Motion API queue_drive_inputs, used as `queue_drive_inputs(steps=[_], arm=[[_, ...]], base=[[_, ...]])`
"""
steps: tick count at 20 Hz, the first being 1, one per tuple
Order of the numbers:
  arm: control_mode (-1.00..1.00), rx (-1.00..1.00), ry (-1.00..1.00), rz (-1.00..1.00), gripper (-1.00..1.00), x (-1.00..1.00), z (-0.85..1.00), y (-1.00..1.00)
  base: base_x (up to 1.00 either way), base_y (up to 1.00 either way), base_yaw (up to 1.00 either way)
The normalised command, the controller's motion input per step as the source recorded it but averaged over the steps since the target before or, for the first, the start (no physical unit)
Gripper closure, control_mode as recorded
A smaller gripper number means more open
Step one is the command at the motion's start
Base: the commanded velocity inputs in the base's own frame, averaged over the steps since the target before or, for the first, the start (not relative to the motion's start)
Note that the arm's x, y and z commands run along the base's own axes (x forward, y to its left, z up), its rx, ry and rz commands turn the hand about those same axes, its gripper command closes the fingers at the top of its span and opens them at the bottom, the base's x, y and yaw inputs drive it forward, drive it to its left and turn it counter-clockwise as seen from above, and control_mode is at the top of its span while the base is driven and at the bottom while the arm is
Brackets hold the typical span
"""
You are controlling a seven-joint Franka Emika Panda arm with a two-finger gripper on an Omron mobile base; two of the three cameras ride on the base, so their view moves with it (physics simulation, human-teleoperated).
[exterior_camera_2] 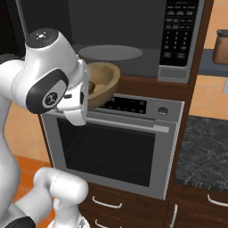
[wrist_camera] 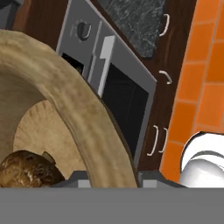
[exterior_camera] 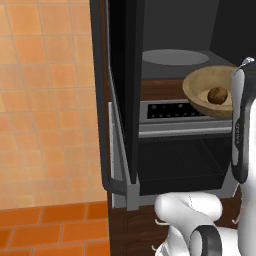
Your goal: Pick the mushroom from the sink and place it in the bowl. Then pick the bowl and place it in the microwave. Then close the microwave door and press the start button.
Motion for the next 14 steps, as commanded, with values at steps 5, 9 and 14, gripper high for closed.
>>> queue_drive_inputs(steps=[5, 9, 14], arm=[[-1.00, 0.14, 0.00, -0.03, 1.00, 0.52, 0.35, 0.18], [-1.00, 0.16, -0.01, 0.00, 1.00, 0.56, 0.17, 0.14], [-1.00, 0.14, -0.02, 0.00, 1.00, 0.81, 0.12, 0.14]], base=[[0.00, 0.00, 0.00], [0.00, 0.00, 0.00], [0.00, 0.00, 0.00]])
